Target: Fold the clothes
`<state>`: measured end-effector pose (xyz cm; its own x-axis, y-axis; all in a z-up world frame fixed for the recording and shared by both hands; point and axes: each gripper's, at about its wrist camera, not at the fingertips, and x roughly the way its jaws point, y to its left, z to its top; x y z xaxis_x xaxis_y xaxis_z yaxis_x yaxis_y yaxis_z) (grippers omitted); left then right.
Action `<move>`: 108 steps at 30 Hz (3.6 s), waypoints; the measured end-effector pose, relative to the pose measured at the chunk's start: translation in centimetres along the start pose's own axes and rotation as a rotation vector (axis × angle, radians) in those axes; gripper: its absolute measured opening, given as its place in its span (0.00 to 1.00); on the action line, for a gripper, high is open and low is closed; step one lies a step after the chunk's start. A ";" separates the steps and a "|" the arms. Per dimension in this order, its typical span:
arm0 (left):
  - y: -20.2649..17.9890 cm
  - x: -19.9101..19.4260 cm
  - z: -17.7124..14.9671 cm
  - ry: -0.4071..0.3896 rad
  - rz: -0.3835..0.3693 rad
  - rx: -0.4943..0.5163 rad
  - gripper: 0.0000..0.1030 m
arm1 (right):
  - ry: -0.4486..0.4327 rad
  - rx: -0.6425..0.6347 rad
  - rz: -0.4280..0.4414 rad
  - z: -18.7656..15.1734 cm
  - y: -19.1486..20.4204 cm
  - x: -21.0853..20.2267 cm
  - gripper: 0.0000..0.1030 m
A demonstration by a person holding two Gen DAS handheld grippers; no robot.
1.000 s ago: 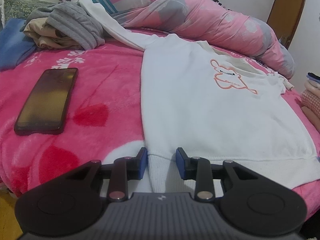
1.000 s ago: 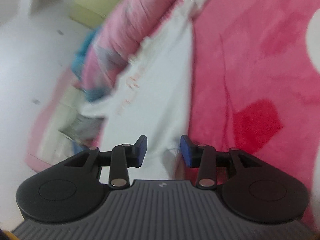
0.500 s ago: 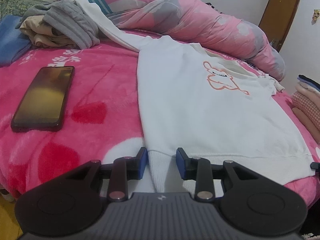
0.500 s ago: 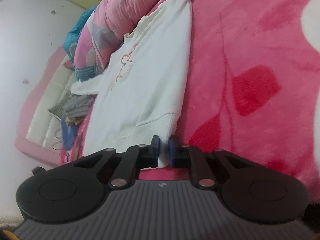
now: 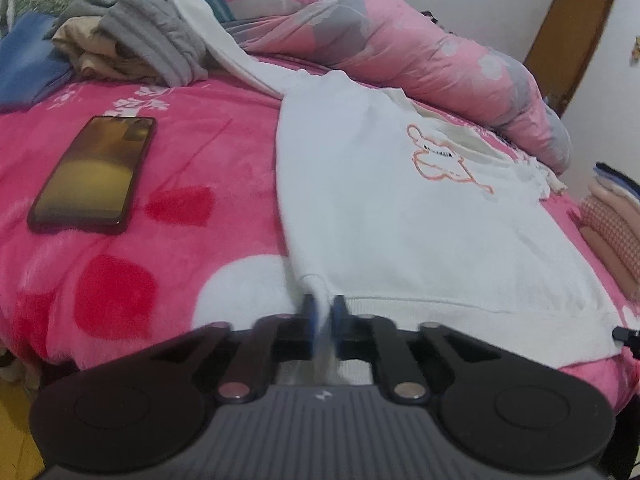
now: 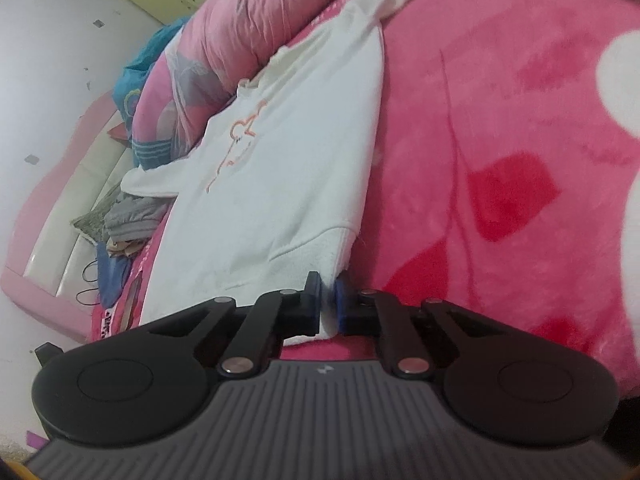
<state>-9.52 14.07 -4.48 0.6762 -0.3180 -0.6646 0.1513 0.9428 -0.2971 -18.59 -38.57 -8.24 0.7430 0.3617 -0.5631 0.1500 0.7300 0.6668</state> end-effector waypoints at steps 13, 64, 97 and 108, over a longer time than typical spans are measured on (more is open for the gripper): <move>0.2 -4.4 0.7 -0.054 -0.084 -0.052 0.03 | -0.112 -0.073 0.009 -0.6 4.0 -5.6 0.03; -3.4 21.4 15.2 -0.137 -0.083 -0.027 0.36 | -0.033 -0.529 -0.279 30.7 8.9 35.1 0.00; -2.4 21.1 15.1 -0.153 -0.138 -0.083 0.36 | 0.109 -0.764 -0.116 32.1 19.3 42.5 0.10; -2.5 21.1 15.0 -0.153 -0.135 -0.078 0.37 | 0.147 -0.940 -0.249 29.7 20.2 48.4 0.14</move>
<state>15.16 6.50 -7.43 0.7562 -0.4165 -0.5046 0.1960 0.8800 -0.4327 39.79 -23.50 -7.51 0.6622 0.1569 -0.7327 -0.3362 0.9361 -0.1035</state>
